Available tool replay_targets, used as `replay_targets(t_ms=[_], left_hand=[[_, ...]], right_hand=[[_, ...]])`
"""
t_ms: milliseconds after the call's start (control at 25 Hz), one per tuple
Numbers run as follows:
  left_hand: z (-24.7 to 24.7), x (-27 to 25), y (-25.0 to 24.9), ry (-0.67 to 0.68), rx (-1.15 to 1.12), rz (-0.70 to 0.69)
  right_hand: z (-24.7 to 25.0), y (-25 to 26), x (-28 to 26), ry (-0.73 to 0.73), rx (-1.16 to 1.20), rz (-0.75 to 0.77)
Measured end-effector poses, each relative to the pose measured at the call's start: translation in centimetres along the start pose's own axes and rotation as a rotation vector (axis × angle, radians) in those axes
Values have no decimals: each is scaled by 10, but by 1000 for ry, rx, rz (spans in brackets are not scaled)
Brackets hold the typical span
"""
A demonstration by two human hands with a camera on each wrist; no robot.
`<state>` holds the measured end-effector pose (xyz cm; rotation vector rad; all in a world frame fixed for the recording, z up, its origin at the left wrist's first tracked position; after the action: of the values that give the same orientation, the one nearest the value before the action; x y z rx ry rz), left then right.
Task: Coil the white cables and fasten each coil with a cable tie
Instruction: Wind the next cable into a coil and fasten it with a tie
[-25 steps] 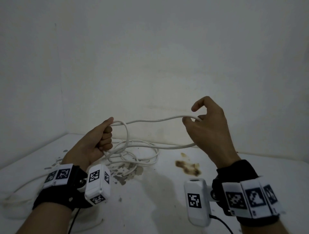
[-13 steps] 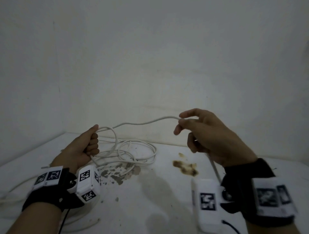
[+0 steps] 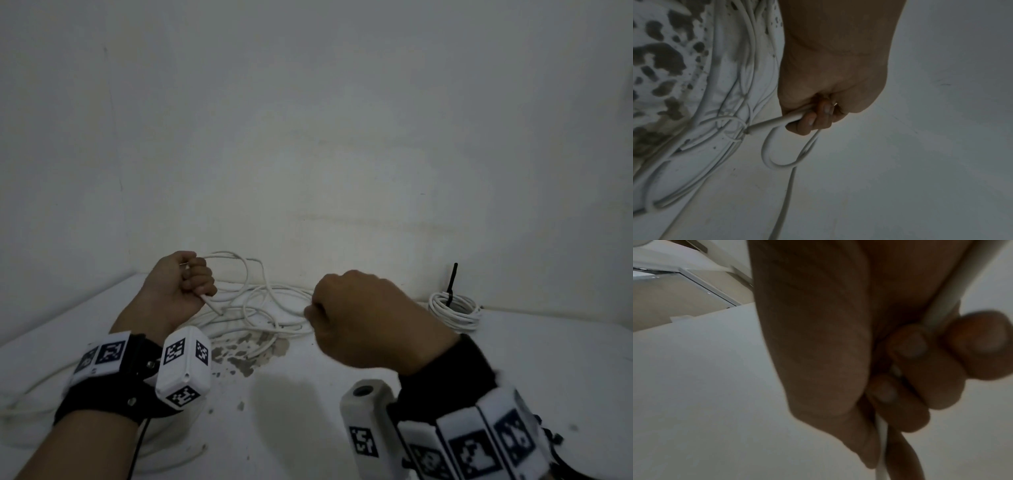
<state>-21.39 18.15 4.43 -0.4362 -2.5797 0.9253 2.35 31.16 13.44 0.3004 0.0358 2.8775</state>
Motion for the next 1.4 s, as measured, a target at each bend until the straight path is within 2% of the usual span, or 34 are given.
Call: replay_targets(t_ms=[120,320,480,640,800,920,1040,1120,1240,1400], left_hand=[[-11,2,-2,45,-85,-36],[-28,5,-2,39,-246,-118],[-44,4,8,-57,-220,-158],[-64,-3,15,-46,-232,-144],[-74,-8,17,-96,-285,-169],[-78,-11,17,-101,-269,-192],[-89,-17,27,-37,-148,-141],[-101,-24,37,44,34,-79],[-114,-36,47,180,407,-38],[-128,-52,55,303,625,4]], right_hand=[[-15,20,-4,93,3,94],[-33,37,-4,126,-29,158],[-31,44,0,61,30,204],[-29,37,2,46,46,202],[-30,30,1,76,10,183],[-27,34,4,12,53,198],[-18,34,11,-86,150,211],[-9,25,15,-150,224,190],[6,1,23,-283,340,110],[6,-31,37,-426,468,-13]])
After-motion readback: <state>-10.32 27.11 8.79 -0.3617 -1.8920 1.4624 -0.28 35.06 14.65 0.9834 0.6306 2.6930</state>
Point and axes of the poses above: each hand's wrist, its own x-axis towards the middle knuckle, its own z-axis out of the back of the hand, y = z × x, the point moved 8 cm from there along x, towards the middle knuckle, and after that the axes turned 15 degrees about -z, right-handed, at the moved point
